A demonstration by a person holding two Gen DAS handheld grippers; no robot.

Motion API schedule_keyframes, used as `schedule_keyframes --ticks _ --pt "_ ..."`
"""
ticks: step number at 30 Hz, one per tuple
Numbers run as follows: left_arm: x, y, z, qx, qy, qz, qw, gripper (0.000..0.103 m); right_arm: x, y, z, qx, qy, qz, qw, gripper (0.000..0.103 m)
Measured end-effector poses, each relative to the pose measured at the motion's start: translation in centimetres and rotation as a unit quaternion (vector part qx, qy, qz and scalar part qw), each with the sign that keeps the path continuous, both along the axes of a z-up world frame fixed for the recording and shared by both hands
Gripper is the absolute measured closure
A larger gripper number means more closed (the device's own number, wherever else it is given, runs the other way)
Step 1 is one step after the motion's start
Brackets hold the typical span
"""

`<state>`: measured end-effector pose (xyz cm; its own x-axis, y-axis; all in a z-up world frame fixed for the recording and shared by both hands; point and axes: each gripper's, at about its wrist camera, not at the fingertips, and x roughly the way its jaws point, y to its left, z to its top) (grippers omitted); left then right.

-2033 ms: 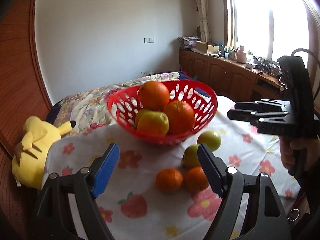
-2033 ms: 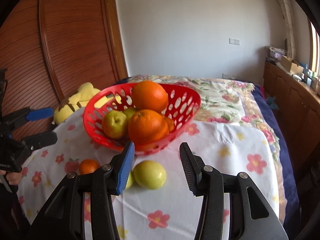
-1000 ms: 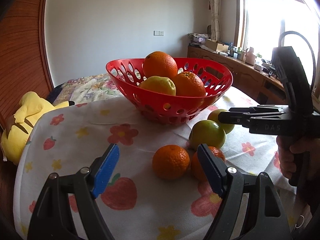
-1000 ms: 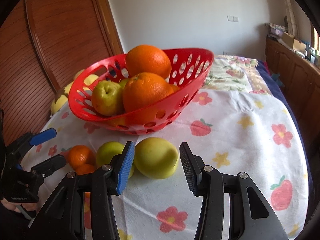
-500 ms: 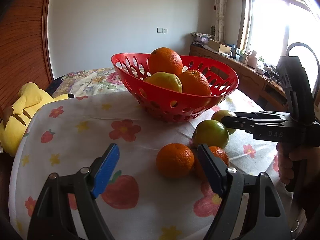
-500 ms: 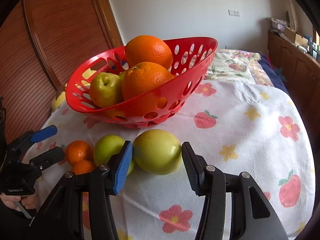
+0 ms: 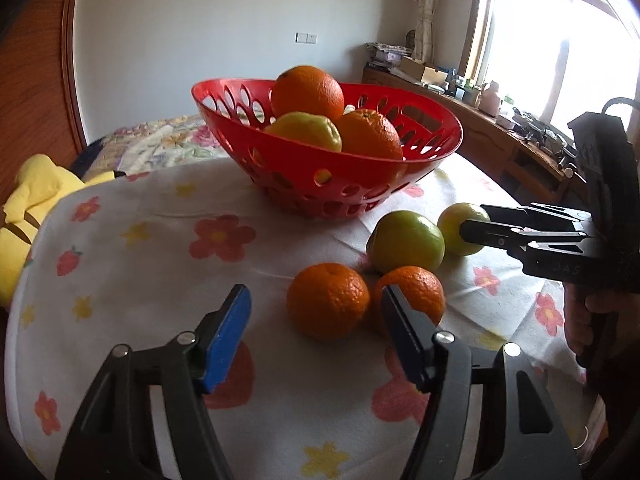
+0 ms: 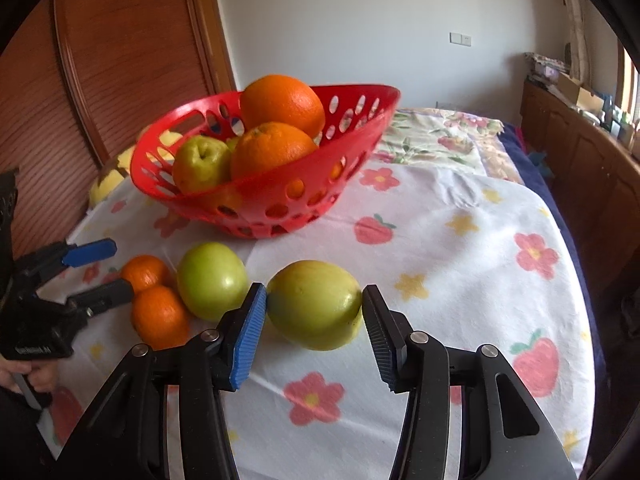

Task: Organize fruits
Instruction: 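Grasp a mandarin with the left tool while the right tool grasps the green apple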

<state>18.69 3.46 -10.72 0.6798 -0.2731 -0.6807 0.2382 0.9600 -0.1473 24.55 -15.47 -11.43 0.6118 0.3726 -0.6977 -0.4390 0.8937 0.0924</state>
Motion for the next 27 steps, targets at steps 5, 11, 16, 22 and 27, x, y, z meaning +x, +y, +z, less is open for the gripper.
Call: schedule_keyframes --ticks 5,11,16,22,27 --pt "0.28 0.31 -0.15 -0.012 0.007 -0.004 0.9999 0.045 -0.24 0.18 -0.23 -0.006 -0.009 0.002 1.000 0.052" --pt "0.30 0.26 -0.41 -0.033 0.018 -0.016 0.9992 0.061 -0.31 0.30 -0.30 -0.008 -0.011 0.002 1.000 0.051" --pt "0.32 0.27 -0.46 -0.034 0.021 -0.015 0.9991 0.058 -0.32 0.43 -0.30 -0.010 -0.010 0.003 1.000 0.051" --pt "0.06 0.08 -0.27 -0.026 0.016 -0.020 0.9993 0.062 0.04 0.76 -0.22 -0.013 -0.004 0.005 1.000 0.049" --pt "0.05 0.00 -0.27 -0.026 0.018 -0.018 0.9993 0.060 0.28 0.81 -0.32 -0.015 -0.001 0.006 1.000 0.048"
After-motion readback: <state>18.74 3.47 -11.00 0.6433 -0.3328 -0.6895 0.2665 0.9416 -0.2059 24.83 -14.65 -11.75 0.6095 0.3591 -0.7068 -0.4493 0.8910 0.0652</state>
